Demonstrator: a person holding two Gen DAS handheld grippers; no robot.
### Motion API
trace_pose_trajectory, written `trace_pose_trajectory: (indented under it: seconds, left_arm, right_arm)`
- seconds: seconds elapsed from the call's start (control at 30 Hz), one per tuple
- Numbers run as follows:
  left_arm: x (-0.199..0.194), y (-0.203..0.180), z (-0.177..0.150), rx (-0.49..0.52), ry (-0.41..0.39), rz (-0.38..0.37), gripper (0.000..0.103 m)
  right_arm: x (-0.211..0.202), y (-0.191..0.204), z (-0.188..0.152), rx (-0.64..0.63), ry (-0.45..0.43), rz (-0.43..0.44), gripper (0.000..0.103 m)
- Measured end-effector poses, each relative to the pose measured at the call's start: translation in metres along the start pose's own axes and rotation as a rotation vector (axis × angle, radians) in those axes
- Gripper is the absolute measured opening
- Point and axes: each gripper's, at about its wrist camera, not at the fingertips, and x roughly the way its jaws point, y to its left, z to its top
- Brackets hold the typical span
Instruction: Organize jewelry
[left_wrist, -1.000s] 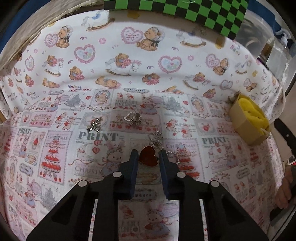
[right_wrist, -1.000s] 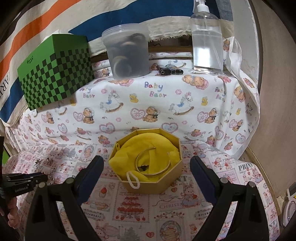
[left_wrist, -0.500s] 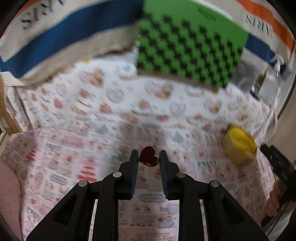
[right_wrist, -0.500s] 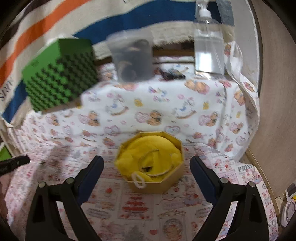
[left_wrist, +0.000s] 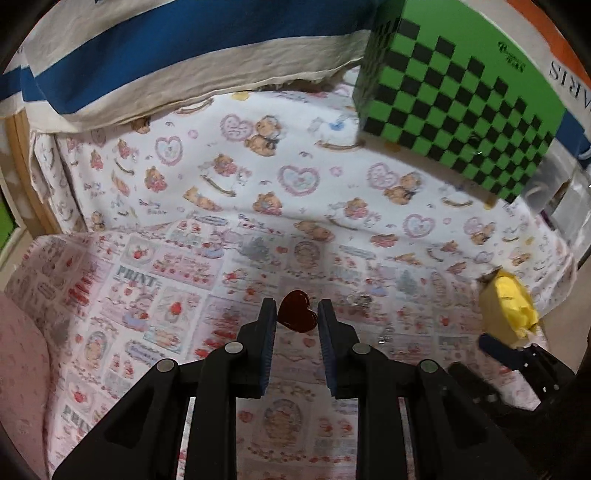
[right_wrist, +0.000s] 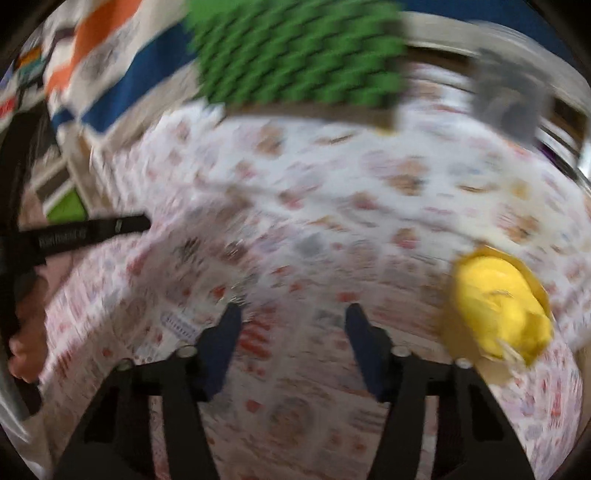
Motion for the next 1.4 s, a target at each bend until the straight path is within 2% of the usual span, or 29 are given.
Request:
trace_pose_trajectory:
  seconds: [0.13,0.37,0.47,0.57,0.63,0.77,1.0,1.2,1.4]
  left_arm:
    - [0.0,0.005,0.001,-0.007,-0.004,0.022,0.022]
    - [-0.002,0.008,0.002,-0.024,-0.011,0.016,0.022]
    - [0.0,0.007,0.002,-0.01,-0.009,0.036,0.022]
    - [0.002,0.006,0.001,-0.016,0.01,0.006,0.022]
    - [0.001,0.004,0.0,-0.011,0.009,-0.002,0.022]
    - [0.0,-0.001,0.0,0.001,0.001,-0.001,0.022]
    - [-0.002,-0.006,-0.002,0.003,-0.02,0.023,0.022]
    - [-0.003,-0.023,-0.008,0.06,-0.042,0.024,0.022]
    - [-0.006,-0.029,-0.01,0.07,-0.07,0.038,0.022]
  right_arm:
    - [0.026,0.023,0.002,-0.071,0.054,0.026,0.038]
    - [0.05,0.027,0.007,-0.067,0.106,0.053,0.029]
    - [0.054,0.027,0.007,-0.067,0.112,0.061,0.029]
    - [0.057,0.027,0.007,-0.064,0.117,0.065,0.027]
    - [0.057,0.029,0.007,-0.074,0.117,0.068,0.019]
    - [0.056,0.031,0.005,-0.076,0.109,0.064,0.019]
    - [0.021,0.016,0.0,-0.057,0.044,0.066,0.019]
    - [-0.02,0.008,-0.007,-0.057,-0.047,0.045,0.019]
    - [-0.054,-0.008,-0.01,-0.022,-0.125,0.039,0.019]
